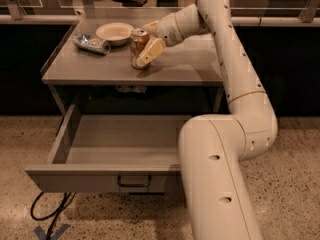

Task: Place orange can into top drawer

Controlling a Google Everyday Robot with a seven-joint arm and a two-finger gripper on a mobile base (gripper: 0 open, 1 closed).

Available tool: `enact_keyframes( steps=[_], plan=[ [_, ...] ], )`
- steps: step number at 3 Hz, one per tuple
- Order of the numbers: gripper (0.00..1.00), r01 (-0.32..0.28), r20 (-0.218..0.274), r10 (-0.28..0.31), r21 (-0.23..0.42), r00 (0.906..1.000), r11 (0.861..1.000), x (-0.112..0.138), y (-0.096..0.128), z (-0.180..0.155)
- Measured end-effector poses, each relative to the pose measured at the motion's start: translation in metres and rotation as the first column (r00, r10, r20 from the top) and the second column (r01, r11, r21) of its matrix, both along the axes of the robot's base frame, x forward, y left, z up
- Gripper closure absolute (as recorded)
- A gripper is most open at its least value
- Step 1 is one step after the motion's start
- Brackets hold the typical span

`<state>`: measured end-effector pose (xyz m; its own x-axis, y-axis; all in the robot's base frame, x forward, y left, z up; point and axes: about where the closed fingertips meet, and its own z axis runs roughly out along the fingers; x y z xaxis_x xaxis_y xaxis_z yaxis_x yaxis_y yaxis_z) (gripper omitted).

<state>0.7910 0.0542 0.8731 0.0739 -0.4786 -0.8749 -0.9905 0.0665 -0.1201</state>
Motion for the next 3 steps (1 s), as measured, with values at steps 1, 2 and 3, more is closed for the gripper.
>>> enact_keyframes(
  steps=[1,2,3],
  plan=[
    [0.19,0.0,0.0,0.0,0.0,1.0,1.0,0.0,0.0002,-0.0001],
    [0.42,0.0,0.0,0.0,0.0,1.0,1.0,0.0,0.0002,-0.0001],
    [0.65,0.0,0.0,0.0,0.0,1.0,1.0,0.0,0.0002,-0.0001]
  ],
)
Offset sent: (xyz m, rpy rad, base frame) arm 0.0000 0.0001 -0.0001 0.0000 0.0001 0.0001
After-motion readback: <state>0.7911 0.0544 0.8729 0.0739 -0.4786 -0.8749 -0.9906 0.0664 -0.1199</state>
